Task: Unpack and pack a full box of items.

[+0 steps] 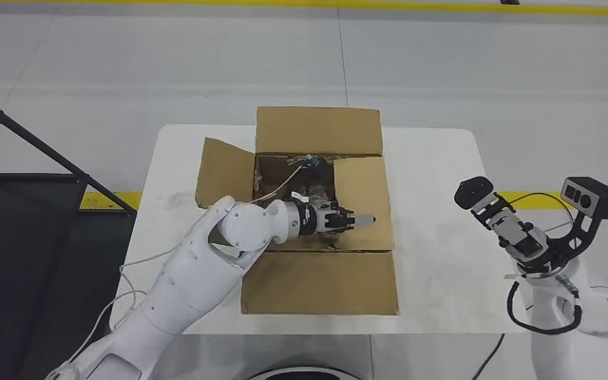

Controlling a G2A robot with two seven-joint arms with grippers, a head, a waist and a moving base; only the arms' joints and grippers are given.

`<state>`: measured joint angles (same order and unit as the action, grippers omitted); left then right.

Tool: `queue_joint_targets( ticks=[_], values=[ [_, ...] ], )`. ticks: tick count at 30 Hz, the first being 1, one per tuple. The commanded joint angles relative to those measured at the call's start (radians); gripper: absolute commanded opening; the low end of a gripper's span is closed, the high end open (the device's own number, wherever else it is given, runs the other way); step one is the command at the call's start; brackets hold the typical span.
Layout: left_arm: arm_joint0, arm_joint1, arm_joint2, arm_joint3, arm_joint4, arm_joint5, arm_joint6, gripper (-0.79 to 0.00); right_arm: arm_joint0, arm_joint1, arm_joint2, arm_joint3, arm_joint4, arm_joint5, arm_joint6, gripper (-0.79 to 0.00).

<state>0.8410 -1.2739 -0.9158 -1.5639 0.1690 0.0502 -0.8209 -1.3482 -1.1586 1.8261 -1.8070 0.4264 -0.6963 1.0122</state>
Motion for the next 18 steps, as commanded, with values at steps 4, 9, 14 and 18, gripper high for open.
queue_joint_targets(
  ticks=[4, 9, 14, 18],
  values=[
    [0.010, 0.000, -0.008, -0.017, -0.007, -0.006, 0.019, 0.000, 0.000, 0.000, 0.000, 0.000, 0.000, 0.000, 0.000, 0.000],
    [0.033, 0.006, -0.028, -0.050, 0.008, 0.009, 0.018, 0.000, 0.000, 0.000, 0.000, 0.000, 0.000, 0.000, 0.000, 0.000],
    [0.051, 0.005, -0.034, -0.069, -0.005, 0.006, 0.040, 0.000, -0.003, 0.001, -0.005, -0.010, -0.018, 0.021, -0.020, 0.000],
    [0.058, 0.004, -0.035, -0.094, -0.006, 0.000, 0.065, 0.000, 0.011, 0.007, -0.008, 0.025, -0.084, 0.063, -0.046, 0.000]
  ],
)
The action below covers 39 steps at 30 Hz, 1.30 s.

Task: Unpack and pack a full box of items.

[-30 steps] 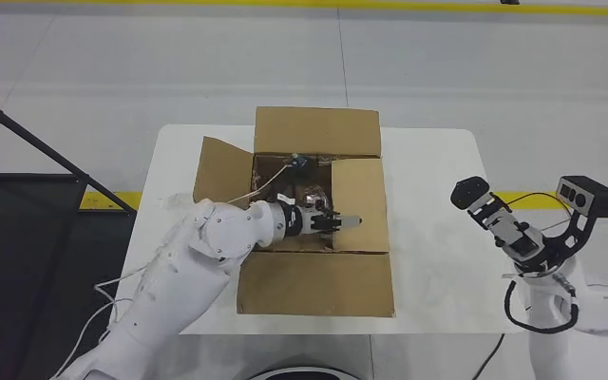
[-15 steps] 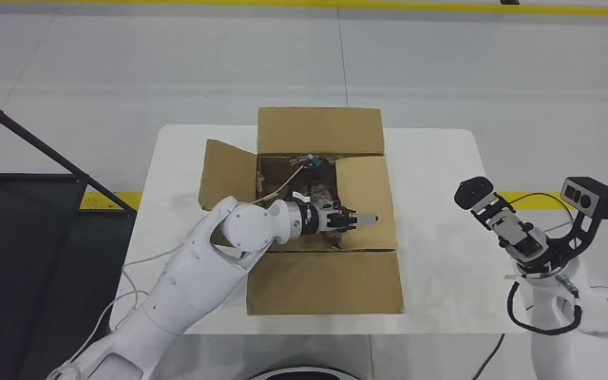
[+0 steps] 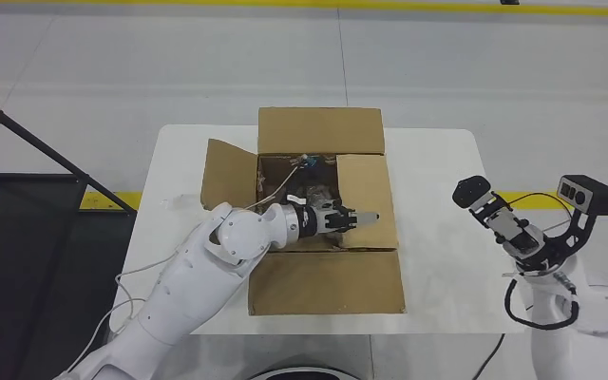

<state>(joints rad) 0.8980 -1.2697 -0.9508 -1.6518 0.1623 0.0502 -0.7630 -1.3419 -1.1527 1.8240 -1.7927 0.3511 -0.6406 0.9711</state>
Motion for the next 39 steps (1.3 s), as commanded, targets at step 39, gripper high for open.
queue_joint_targets(
  ticks=[39],
  values=[
    [-0.194, -0.082, 0.135, 0.024, -0.005, 0.058, 0.133, 0.000, 0.037, 0.068, -0.359, 0.351, 0.085, -0.092, 0.116, 0.000]
  ],
)
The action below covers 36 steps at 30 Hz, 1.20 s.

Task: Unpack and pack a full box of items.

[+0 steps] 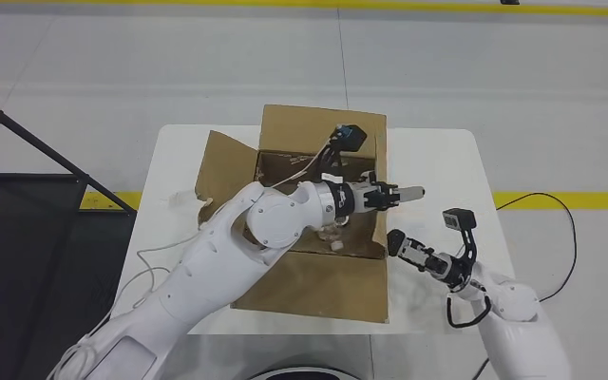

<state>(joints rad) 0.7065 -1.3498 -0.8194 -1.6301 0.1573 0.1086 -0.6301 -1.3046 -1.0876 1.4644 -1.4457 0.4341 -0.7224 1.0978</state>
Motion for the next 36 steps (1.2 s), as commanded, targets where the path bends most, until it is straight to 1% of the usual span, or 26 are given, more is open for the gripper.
queue_joint_targets(
  ticks=[1, 5, 12, 16, 23, 29, 36],
  values=[
    [-0.005, -0.004, 0.008, 0.004, -0.001, -0.001, -0.002, 0.000, -0.001, 0.008, 0.009, 0.008, 0.000, -0.022, -0.022, 0.000],
    [-0.015, -0.013, 0.027, 0.010, 0.001, -0.007, -0.006, 0.000, -0.028, 0.030, 0.079, 0.011, 0.011, -0.069, -0.069, 0.000],
    [-0.048, -0.037, 0.076, 0.045, 0.004, -0.008, -0.009, 0.000, -0.115, 0.061, 0.240, -0.030, 0.058, -0.142, -0.142, 0.000],
    [-0.072, -0.058, 0.114, 0.084, -0.004, -0.011, 0.006, 0.000, -0.165, 0.069, 0.326, -0.056, 0.091, -0.184, -0.188, 0.000],
    [-0.125, -0.102, 0.186, 0.175, -0.024, 0.001, 0.015, 0.000, -0.252, 0.076, 0.474, -0.122, 0.120, -0.206, -0.279, 0.000],
    [-0.176, -0.143, 0.238, 0.261, -0.036, 0.057, -0.008, 0.000, -0.320, 0.078, 0.551, -0.192, 0.128, -0.203, -0.305, 0.000],
    [-0.213, -0.179, 0.265, 0.324, -0.050, 0.068, -0.031, 0.000, -0.344, 0.077, 0.573, -0.226, 0.125, -0.183, -0.327, 0.000]
  ],
)
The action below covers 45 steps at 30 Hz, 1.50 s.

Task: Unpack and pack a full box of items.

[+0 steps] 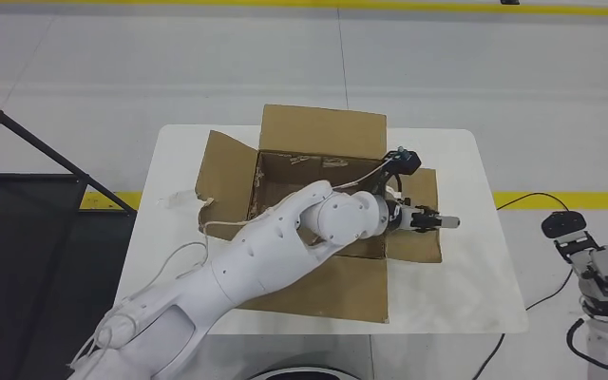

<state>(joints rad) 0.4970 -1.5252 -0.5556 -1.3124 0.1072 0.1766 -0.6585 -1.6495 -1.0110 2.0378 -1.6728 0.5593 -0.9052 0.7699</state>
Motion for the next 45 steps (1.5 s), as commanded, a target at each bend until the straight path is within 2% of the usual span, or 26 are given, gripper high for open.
queue_joint_targets(
  ticks=[1, 6, 11, 17, 22, 26, 30, 34, 40, 45],
  values=[
    [-0.007, -0.007, 0.003, 0.011, 0.001, 0.001, -0.005, 0.000, 0.000, 0.000, 0.000, 0.001, 0.000, 0.000, 0.000, 0.000],
    [-0.010, -0.016, -0.011, 0.013, 0.003, -0.003, -0.011, 0.000, 0.000, 0.000, 0.000, 0.001, 0.000, 0.000, 0.000, 0.000],
    [0.018, 0.005, -0.079, -0.072, 0.046, -0.023, -0.016, 0.000, 0.000, 0.000, 0.000, 0.001, 0.000, 0.000, 0.000, 0.000],
    [0.136, 0.068, -0.250, -0.318, 0.147, 0.003, -0.057, 0.000, 0.022, 0.000, 0.041, -0.136, -0.159, 0.040, -0.057, 0.000],
    [0.296, 0.126, -0.441, -0.576, 0.247, 0.022, -0.125, 0.000, 0.066, 0.007, 0.062, -0.300, -0.336, 0.171, -0.065, 0.000],
    [0.437, 0.163, -0.607, -0.775, 0.307, 0.029, -0.173, 0.000, 0.135, 0.018, 0.019, -0.409, -0.476, 0.289, -0.026, 0.000],
    [0.572, 0.188, -0.784, -0.927, 0.320, 0.014, -0.198, 0.000, 0.235, 0.032, -0.082, -0.472, -0.603, 0.394, 0.043, 0.000],
    [0.697, 0.205, -0.958, -1.006, 0.286, -0.015, -0.195, 0.000, 0.359, 0.045, -0.222, -0.493, -0.718, 0.497, 0.134, 0.000],
    [0.859, 0.217, -1.191, -1.024, 0.158, -0.102, -0.163, 0.000, 0.563, 0.049, -0.491, -0.460, -0.869, 0.643, 0.249, 0.000],
    [0.980, 0.221, -1.333, -1.003, 0.025, -0.203, -0.135, 0.000, 0.735, 0.030, -0.722, -0.371, -0.939, 0.767, 0.284, 0.000]
  ],
)
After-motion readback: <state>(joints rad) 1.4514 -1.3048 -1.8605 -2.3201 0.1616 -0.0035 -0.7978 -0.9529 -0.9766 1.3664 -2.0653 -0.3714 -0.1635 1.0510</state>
